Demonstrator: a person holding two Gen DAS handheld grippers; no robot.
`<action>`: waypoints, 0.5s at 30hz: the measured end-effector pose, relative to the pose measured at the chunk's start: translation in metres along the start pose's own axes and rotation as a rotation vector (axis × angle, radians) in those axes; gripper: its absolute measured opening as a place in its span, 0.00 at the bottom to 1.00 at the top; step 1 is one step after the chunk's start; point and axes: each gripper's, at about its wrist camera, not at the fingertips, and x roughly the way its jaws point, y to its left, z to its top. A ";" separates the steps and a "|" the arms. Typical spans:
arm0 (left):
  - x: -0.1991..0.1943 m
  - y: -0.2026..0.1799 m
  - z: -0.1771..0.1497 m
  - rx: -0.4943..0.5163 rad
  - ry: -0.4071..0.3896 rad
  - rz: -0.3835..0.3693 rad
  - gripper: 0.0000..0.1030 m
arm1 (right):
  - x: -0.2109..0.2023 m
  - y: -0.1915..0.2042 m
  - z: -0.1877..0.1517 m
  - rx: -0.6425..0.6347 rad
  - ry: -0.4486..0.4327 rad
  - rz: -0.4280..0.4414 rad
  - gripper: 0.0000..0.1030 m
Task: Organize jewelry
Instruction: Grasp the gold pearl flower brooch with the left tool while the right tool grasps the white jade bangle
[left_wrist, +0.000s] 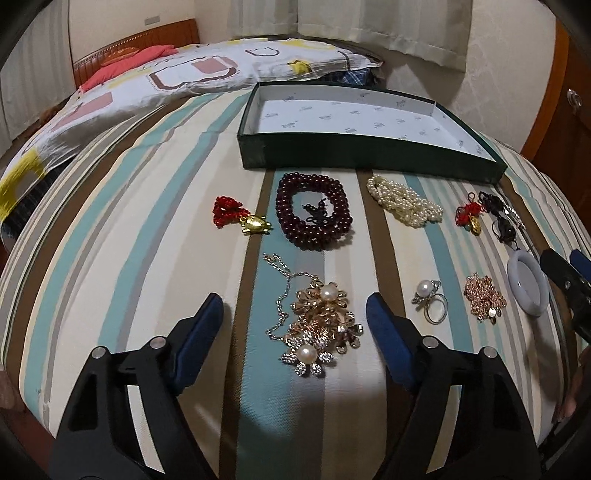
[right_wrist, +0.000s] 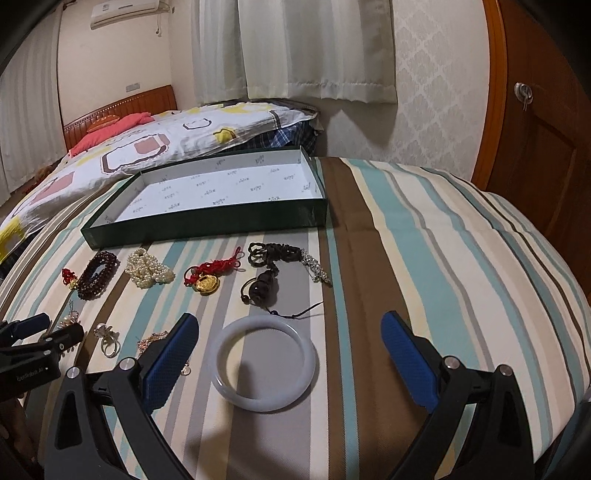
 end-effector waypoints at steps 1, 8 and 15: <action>-0.001 -0.001 0.000 0.006 -0.002 0.003 0.71 | 0.001 0.000 -0.001 0.000 0.002 0.001 0.94; -0.005 -0.004 -0.003 0.029 -0.013 -0.011 0.54 | 0.003 -0.002 -0.001 0.009 0.010 0.004 0.94; -0.008 -0.005 -0.003 0.035 -0.020 -0.048 0.39 | 0.003 -0.001 -0.001 0.009 0.013 0.007 0.94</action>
